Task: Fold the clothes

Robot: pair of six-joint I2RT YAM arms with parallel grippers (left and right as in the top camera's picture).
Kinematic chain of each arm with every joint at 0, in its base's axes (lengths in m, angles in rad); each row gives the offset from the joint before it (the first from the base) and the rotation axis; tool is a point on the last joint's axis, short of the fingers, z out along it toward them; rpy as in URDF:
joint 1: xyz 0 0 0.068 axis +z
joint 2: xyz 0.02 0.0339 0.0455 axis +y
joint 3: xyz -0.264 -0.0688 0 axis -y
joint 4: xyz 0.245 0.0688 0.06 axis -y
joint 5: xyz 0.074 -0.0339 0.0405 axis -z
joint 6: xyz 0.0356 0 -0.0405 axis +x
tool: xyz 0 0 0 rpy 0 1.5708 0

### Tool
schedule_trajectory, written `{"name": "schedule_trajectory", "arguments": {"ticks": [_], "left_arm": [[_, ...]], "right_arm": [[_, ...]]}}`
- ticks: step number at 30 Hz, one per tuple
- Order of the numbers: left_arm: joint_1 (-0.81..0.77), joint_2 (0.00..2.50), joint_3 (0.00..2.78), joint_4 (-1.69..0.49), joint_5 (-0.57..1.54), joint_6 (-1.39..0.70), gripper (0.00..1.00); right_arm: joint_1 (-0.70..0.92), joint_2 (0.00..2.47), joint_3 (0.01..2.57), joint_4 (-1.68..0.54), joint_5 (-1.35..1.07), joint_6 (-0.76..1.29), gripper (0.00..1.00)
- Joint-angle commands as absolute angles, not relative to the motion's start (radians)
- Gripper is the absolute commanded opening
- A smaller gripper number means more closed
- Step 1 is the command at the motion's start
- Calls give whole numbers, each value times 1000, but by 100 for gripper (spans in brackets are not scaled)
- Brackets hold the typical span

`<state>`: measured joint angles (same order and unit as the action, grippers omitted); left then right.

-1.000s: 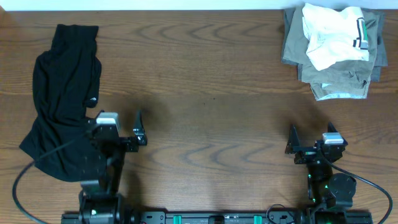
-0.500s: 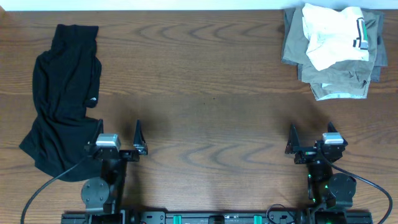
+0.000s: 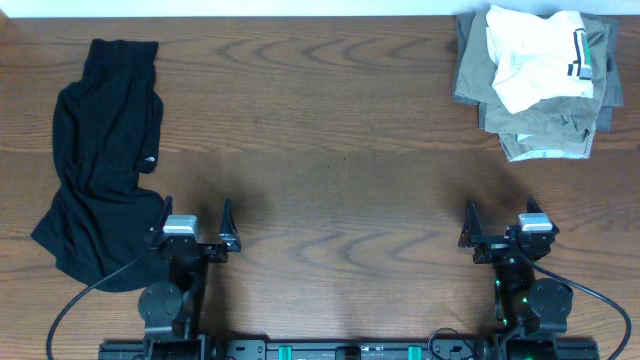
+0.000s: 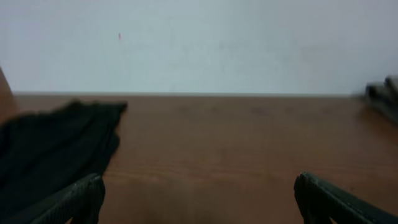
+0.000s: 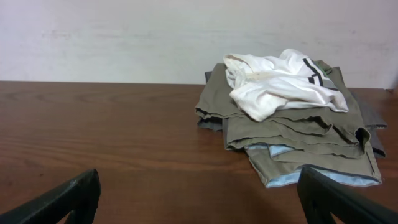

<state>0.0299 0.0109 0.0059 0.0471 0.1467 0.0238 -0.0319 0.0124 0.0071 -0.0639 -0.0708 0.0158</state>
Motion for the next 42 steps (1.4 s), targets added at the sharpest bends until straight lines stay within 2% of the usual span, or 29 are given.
{"name": "schedule_trajectory", "arguments": {"ticks": [1, 11, 42], "left_arm": [[34, 1, 4, 60, 138, 34, 98], [38, 1, 4, -63, 136, 34, 98], [38, 4, 4, -60, 135, 33, 98]], "right_arm": [[-46, 7, 6, -68, -67, 29, 99], [-46, 7, 6, -68, -67, 29, 99], [-46, 7, 6, -68, -67, 29, 99]]}}
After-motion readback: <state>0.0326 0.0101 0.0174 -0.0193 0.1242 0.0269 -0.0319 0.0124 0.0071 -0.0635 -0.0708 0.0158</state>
